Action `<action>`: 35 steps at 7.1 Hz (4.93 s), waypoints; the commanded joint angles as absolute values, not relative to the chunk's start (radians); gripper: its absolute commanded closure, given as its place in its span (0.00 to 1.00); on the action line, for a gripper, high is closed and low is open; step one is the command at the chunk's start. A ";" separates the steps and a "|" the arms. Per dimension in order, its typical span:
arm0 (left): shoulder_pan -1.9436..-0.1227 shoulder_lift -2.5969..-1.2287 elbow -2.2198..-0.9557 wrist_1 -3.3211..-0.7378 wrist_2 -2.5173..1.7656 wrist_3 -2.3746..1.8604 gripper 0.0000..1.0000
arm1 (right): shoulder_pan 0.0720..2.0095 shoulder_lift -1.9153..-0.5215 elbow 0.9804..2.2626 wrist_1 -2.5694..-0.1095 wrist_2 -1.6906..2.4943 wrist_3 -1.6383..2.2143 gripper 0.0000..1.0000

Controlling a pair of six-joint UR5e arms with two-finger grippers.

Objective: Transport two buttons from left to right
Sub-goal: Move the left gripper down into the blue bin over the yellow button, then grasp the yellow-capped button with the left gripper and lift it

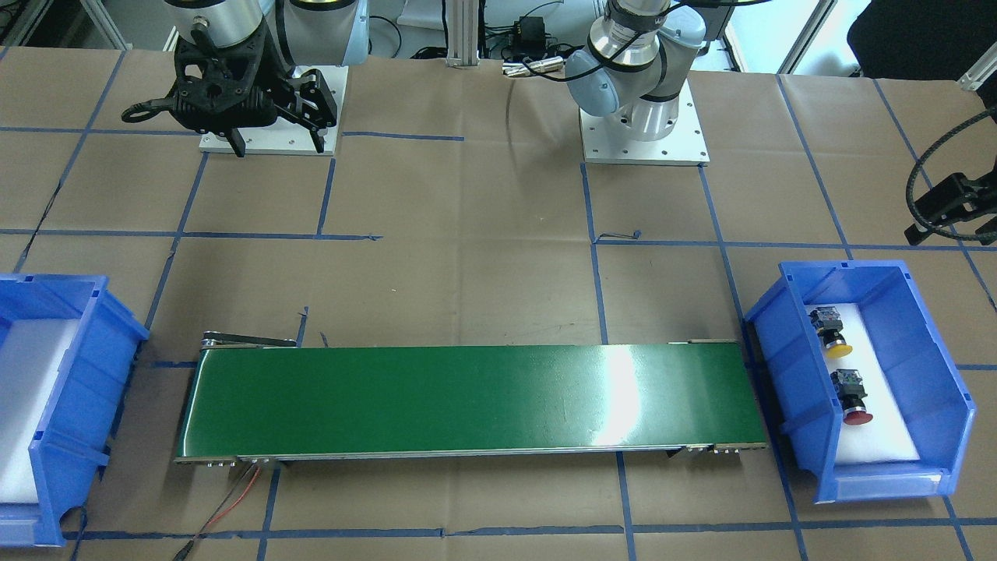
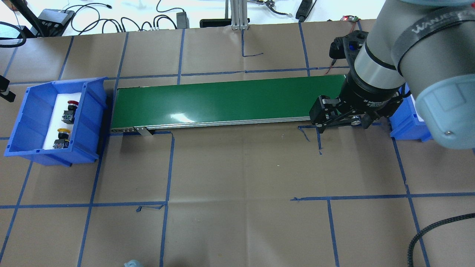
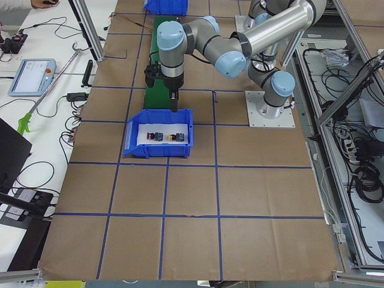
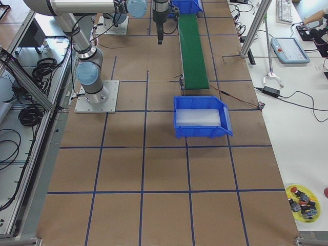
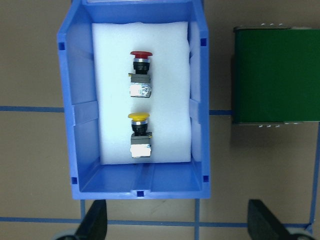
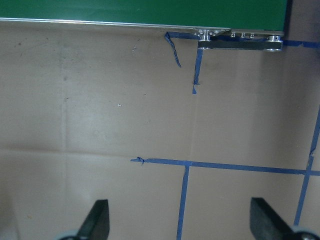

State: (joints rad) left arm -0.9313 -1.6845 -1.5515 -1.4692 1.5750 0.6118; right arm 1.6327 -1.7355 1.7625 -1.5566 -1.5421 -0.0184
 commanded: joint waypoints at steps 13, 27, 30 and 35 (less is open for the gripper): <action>-0.923 -1.870 -1.979 -0.824 1.569 0.716 0.01 | 1.631 -1.743 1.784 -1.563 -1.540 -0.020 0.00; -0.923 -1.826 -1.837 -0.965 1.578 0.666 1.00 | 1.629 -1.743 1.782 -1.565 -1.542 -0.020 0.00; -0.936 -1.813 -1.605 -1.242 1.583 0.664 1.00 | 1.631 -1.743 1.782 -1.565 -1.540 -0.018 0.00; -1.256 -1.853 -1.453 -1.368 1.647 0.358 1.00 | 1.631 -1.743 1.782 -1.565 -1.540 -0.018 0.00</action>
